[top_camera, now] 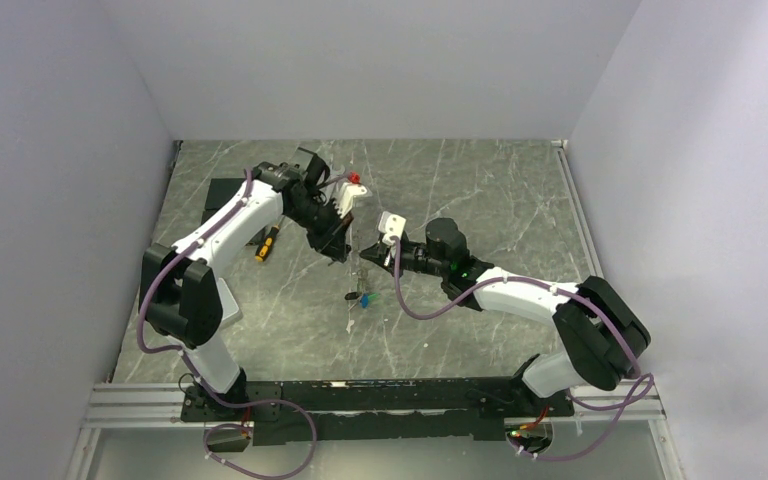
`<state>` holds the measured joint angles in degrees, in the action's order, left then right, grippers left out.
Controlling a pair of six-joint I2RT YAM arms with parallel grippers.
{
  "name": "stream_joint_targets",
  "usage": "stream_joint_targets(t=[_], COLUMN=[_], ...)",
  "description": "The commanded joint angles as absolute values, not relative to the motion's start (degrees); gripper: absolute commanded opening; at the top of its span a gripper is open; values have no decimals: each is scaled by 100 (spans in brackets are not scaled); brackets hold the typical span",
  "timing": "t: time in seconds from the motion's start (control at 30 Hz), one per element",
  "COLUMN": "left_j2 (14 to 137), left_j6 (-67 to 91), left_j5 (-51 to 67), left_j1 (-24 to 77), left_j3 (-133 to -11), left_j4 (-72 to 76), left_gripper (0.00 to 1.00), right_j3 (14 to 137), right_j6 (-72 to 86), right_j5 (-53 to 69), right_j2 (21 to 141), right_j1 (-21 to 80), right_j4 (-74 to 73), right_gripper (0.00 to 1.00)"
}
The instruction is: Remove the keys from the keyring
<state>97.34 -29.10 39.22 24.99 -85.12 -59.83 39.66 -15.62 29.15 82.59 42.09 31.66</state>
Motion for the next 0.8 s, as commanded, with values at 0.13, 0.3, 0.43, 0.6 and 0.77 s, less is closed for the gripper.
stream_joint_targets(t=[0.13,0.3,0.43,0.6,0.77], left_j2=[9807,9794,9684,9650,9650], left_j6=[-2901,-2846,-2922,-3052,-3213], left_j5=[4224,4188,3979,3851,3779], left_j1=[2700,2708,2698,2689,2691], left_j3=[-8835,-8857,-8880,-8995,-9039], left_j4=[-5955,-5991,-6057,-6187,-6266], left_gripper=[0,0,0,0,0], right_j3=[4037,4029,4168,4291,4419], right_j6=[-1600,-1574,-1382,-1101,-961], right_j5=[2997,3017,2994,3254,3633], right_j2=[8066,8051,8070,8011,7782], right_j1=[4218,4219,4186,4022,3745], right_j4=[3388,3372,3152,2900,2534], right_gripper=[0,0,0,18,36])
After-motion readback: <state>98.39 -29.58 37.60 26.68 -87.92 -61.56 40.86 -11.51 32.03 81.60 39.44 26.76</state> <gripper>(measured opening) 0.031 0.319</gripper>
